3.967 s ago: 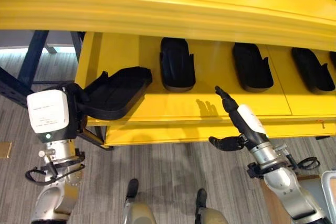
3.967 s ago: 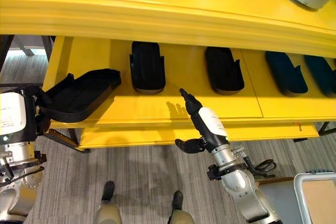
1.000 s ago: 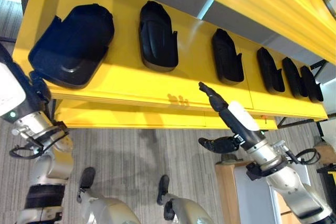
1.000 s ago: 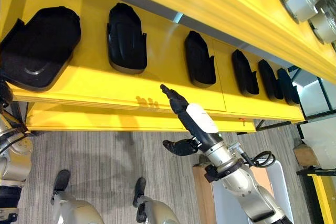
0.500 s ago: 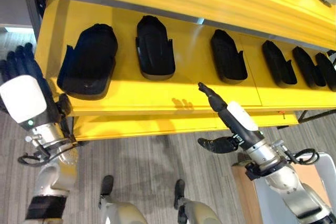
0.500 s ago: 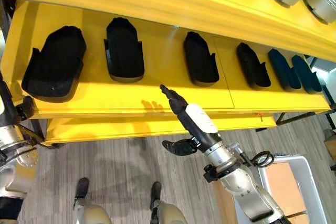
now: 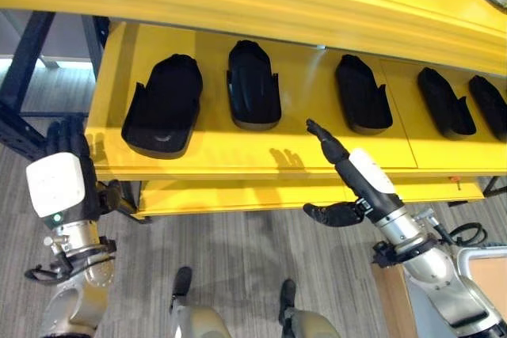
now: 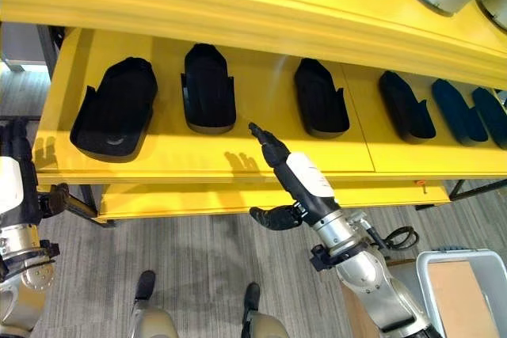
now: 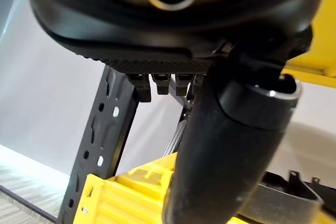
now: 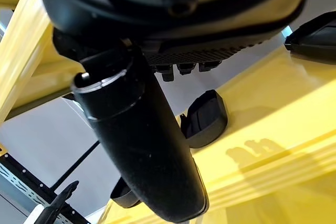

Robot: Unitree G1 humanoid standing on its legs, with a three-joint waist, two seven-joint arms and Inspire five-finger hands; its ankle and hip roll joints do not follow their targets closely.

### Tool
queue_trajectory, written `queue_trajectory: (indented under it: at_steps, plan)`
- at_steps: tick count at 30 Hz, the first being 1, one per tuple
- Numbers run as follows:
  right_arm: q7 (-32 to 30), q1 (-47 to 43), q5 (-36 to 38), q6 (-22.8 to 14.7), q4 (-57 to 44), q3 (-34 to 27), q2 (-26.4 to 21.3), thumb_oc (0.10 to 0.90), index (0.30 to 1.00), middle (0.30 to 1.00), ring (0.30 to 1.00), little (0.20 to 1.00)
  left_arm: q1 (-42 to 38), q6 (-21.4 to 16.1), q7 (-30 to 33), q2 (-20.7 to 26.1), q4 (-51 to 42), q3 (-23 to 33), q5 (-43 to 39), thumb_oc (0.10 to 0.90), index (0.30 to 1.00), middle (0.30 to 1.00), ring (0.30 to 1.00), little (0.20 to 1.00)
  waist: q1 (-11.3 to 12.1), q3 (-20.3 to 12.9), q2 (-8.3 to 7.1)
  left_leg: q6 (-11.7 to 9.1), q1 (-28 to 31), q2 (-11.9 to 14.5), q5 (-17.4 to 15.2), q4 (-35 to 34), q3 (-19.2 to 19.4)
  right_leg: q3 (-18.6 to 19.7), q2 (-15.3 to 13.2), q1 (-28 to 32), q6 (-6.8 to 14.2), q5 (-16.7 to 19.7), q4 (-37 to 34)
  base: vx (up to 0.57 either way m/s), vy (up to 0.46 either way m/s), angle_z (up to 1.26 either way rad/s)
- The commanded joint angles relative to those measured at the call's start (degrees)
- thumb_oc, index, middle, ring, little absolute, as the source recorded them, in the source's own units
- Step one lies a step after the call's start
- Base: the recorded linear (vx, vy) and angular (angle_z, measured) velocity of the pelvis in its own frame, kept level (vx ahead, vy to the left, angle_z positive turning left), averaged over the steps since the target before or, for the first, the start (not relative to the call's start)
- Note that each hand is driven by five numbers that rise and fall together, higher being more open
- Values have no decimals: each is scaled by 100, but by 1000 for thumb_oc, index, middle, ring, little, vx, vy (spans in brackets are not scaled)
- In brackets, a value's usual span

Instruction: Move parts from the plastic box to the shelf.

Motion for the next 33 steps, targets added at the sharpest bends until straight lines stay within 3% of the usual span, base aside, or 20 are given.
queue_trajectory:
  at_steps: [1, 10, 13, 20, 33]
  plan:
    - [-166, -261, 279, -344, -303, -374, 72, 900, 1000, 1000, 1000, 1000, -131, -475, 103, 399, -442, 376, 74, 900, 1000, 1000, 1000, 1000, 20, -622, -124, 334, 147, -86, -115, -114, 125, 29, -184, 42, 44, -706, 600, 7, 46, -2]
    - [-176, -194, 310, -380, -327, -389, 71, 900, 1000, 1000, 1000, 1000, -92, -1055, -282, 441, -1039, 178, -455, 900, 1000, 1000, 1000, 1000, 11, -734, -62, 371, 205, -208, -126, -157, 157, -25, -304, 137, 92, -615, 498, 4, 35, 4]
    - [-180, -135, 382, -432, -363, -353, 66, 900, 1000, 1000, 1000, 1000, -195, -1381, -489, 625, -1524, 52, -714, 900, 1000, 1000, 1000, 1000, -33, -763, -28, 394, 245, -252, -143, -157, 197, -2, -349, 154, 110, -593, 495, 8, 24, 0]
    - [-145, 7, 416, -466, -387, -314, 38, 900, 1000, 1000, 1000, 1000, -355, -1636, -859, 956, -1891, -145, -1088, 900, 1000, 1000, 1000, 1000, -94, -804, 14, 415, 325, -325, -170, -184, 266, 17, -440, 209, 152, -559, 457, 8, 23, 0]
    - [-25, 108, 623, -400, -223, -266, 113, 900, 1000, 1000, 1000, 1000, -1125, -1708, -1615, 1152, -411, -803, -2641, 900, 1000, 1000, 1000, 1000, -317, -811, 50, 477, 461, -486, -214, -170, 546, 208, -649, 156, 221, -452, 430, 12, 37, -8]
